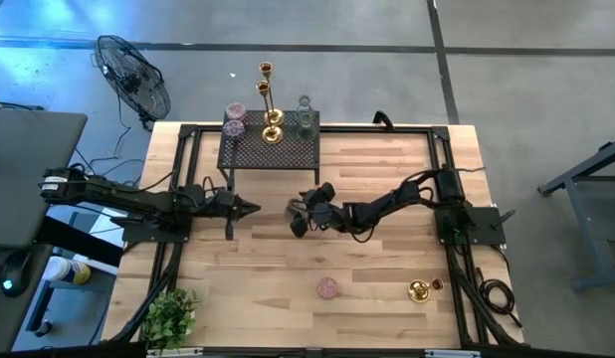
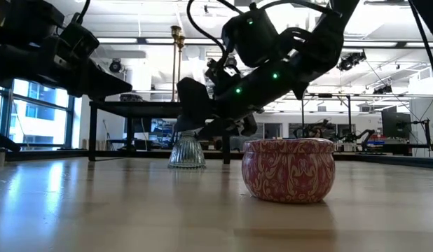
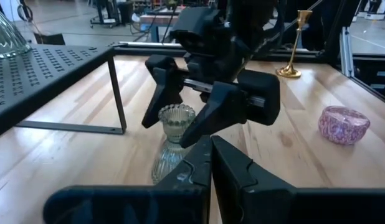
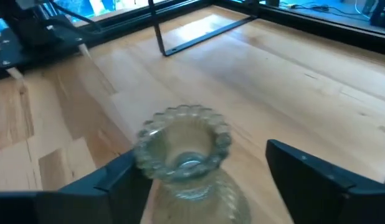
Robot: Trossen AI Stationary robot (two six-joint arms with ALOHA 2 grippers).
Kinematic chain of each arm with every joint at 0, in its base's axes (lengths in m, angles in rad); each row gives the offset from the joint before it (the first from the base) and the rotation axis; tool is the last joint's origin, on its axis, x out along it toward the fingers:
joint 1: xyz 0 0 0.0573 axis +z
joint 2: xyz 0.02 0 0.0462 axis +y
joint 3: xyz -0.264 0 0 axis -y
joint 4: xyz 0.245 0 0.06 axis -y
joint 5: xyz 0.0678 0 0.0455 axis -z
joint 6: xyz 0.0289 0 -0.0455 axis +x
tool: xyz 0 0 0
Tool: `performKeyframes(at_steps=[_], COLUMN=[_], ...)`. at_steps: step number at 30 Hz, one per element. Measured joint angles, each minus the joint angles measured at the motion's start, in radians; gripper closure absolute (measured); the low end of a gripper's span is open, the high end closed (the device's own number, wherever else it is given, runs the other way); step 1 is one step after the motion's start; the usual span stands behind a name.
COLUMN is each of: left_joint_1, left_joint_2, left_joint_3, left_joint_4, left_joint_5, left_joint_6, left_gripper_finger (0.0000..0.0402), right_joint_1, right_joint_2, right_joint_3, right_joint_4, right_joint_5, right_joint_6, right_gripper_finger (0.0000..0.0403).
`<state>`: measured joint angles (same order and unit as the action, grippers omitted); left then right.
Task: Pick & Place candle stick holders
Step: Put the green glass candle holder on the shelf aligned with the other green glass candle holders
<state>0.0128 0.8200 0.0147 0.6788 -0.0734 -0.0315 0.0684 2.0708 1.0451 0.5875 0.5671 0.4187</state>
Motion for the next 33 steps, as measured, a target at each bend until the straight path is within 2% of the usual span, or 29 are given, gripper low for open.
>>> performKeyframes(at_steps=[9, 11, 18, 22, 25, 29, 33], left_joint_1=[0.000, 0.000, 0.000, 0.000, 0.000, 0.000, 0.000], left_joint_2=[0.000, 0.000, 0.000, 0.000, 0.000, 0.000, 0.000], left_joint_3=[-0.001, -0.002, -0.002, -0.002, -0.002, -0.002, -0.002], left_joint_4=[0.000, 0.000, -0.003, -0.010, -0.014, -0.015, -0.015], left_joint_5=[-0.015, -0.015, -0.016, -0.016, -0.017, -0.029, -0.036], left_joint_6=[0.000, 0.000, 0.000, 0.000, 0.000, 0.000, 0.000], left_gripper_finger=[0.0399, 0.0399, 0.0399, 0.0399, 0.0399, 0.0399, 0.0399], right_joint_1=[0.025, 0.031, 0.075, 0.087, 0.045, -0.066, -0.171], right_joint_2=[-0.005, -0.019, -0.175, -0.310, -0.385, -0.415, -0.415], right_joint_3=[0.001, -0.001, -0.001, 0.000, 0.001, 0.001, 0.007], right_joint_4=[0.022, 0.015, -0.035, -0.112, -0.183, -0.210, -0.220], right_joint_5=[-0.026, -0.023, -0.015, 0.078, 0.116, 0.052, -0.061], right_joint_6=[-0.073, -0.100, -0.164, -0.192, -0.211, -0.220, -0.233], right_gripper_finger=[0.0262, 0.0282, 0.0280, 0.0259, 0.0259, 0.0275, 0.0274])
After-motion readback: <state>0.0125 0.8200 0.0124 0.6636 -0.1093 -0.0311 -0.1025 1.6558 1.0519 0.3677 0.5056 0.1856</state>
